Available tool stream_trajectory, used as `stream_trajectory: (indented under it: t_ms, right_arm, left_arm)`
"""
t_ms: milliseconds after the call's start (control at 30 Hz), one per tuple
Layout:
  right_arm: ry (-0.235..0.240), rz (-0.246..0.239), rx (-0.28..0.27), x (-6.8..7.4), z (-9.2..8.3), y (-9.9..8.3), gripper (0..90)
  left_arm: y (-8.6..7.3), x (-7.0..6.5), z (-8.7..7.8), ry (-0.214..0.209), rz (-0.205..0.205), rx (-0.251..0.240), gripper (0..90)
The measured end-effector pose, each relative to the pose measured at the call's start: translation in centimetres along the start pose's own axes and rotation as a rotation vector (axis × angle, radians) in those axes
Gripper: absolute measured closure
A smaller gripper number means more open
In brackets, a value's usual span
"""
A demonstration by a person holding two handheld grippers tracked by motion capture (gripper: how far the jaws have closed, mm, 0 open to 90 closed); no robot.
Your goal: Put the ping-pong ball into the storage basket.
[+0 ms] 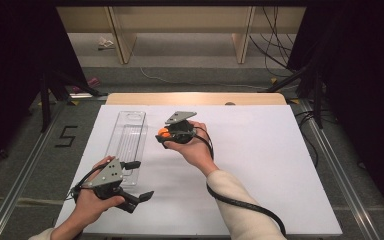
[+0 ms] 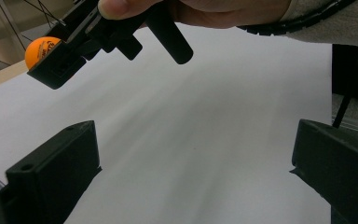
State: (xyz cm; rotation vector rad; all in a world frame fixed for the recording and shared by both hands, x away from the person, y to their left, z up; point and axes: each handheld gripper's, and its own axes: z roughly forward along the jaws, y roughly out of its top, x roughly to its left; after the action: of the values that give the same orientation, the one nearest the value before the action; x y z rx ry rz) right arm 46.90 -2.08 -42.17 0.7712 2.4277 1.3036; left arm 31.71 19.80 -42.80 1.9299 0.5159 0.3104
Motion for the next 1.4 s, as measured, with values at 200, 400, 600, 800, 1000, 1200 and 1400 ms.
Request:
stream_trajectory:
  t_ms: [200, 400, 600, 800, 1000, 1200, 1400]
  right_arm:
    - [0.0, -0.001, -0.001, 0.1, 0.0, 0.2, 51.7]
    - [0.002, -0.007, -0.003, 0.2, 0.1, 0.4, 51.7]
    - [0.003, -0.008, -0.002, 0.2, 0.2, 0.5, 51.7]
    - [0.003, -0.009, -0.002, 0.3, 0.3, 0.6, 51.7]
    - [0.005, -0.013, -0.003, 0.4, 0.4, 0.8, 51.7]
    - [0.007, -0.023, -0.003, 0.5, 0.5, 1.2, 51.7]
    - [0.009, -0.024, -0.004, 0.7, 0.7, 1.5, 51.7]
  left_arm:
    - [0.0, 0.0, 0.0, 0.001, 0.0, 0.0, 0.3]
    - [0.0, 0.0, 0.0, 0.001, 0.0, 0.0, 0.3]
    - [0.0, 0.0, 0.0, 0.001, 0.0, 0.0, 0.3]
    - [0.0, 0.0, 0.0, 0.001, 0.001, 0.0, 0.4]
    - [0.0, 0.0, 0.0, 0.001, 0.001, 0.0, 0.3]
    - [0.0, 0.0, 0.0, 0.001, 0.0, 0.0, 0.4]
    - [0.0, 0.0, 0.0, 0.0, 0.0, 0.0, 0.3]
